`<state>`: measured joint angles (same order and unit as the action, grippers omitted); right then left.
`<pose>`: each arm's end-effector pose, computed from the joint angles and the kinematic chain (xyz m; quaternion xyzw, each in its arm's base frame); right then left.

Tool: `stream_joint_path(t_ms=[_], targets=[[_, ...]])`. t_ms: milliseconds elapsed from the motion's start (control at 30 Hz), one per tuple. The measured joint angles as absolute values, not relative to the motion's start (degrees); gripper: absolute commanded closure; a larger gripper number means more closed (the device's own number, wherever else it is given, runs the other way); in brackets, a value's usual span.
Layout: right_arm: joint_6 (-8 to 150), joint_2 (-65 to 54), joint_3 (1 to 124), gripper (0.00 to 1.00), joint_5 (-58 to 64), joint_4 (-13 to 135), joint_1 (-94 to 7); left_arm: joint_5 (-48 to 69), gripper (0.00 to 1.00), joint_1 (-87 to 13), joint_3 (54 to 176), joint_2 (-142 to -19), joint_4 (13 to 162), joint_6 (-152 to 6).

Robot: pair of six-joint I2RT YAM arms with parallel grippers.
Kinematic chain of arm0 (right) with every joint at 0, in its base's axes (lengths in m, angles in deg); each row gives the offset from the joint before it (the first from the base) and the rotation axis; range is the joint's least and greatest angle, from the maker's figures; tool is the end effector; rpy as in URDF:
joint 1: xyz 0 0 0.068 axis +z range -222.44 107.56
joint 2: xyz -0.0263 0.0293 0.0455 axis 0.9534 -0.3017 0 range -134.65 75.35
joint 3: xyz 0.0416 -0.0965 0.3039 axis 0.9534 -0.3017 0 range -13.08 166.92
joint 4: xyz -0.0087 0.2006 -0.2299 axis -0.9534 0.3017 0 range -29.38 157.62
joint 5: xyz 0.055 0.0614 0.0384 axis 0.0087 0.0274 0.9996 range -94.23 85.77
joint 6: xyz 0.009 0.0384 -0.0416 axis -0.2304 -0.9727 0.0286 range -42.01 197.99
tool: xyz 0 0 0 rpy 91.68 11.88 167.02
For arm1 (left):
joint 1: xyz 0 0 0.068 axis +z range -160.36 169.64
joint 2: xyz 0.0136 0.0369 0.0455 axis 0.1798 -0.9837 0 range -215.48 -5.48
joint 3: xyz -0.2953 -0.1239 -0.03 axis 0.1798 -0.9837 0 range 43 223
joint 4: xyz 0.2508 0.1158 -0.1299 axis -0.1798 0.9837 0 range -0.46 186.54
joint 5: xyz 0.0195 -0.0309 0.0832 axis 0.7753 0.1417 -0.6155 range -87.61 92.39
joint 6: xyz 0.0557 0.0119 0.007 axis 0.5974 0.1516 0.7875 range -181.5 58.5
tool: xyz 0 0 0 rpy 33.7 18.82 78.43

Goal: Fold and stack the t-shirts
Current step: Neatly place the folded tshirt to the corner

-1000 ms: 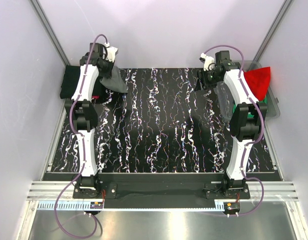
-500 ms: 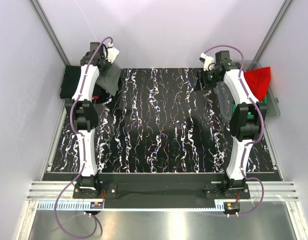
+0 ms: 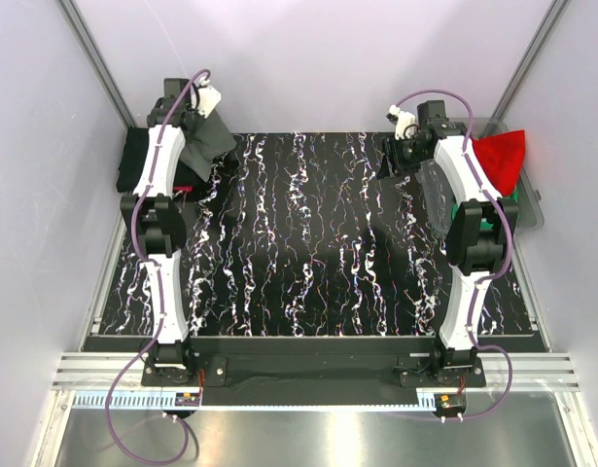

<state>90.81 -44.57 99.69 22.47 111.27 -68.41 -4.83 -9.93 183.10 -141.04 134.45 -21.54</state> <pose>0.5294 0.0556 0.3158 -0.2003 0.9153 0.2005 0.2861 0.6169 0.0097 0.3422 0.2815 0.8615 0.1982 0.3733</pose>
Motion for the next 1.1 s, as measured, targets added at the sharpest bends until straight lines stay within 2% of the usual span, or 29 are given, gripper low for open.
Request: stream_joint_path(t_ms=[600,1100], targets=[[90.22,-44.57,98.44,0.48,23.43,111.01,-68.41,-15.04,1.00,-7.97,180.19,-138.40,131.78,-21.12],[90.39,-44.57,96.85,0.49,22.99,110.81,-67.14,-19.72,1.00,-3.71,180.19,-146.22,128.22,-19.00]])
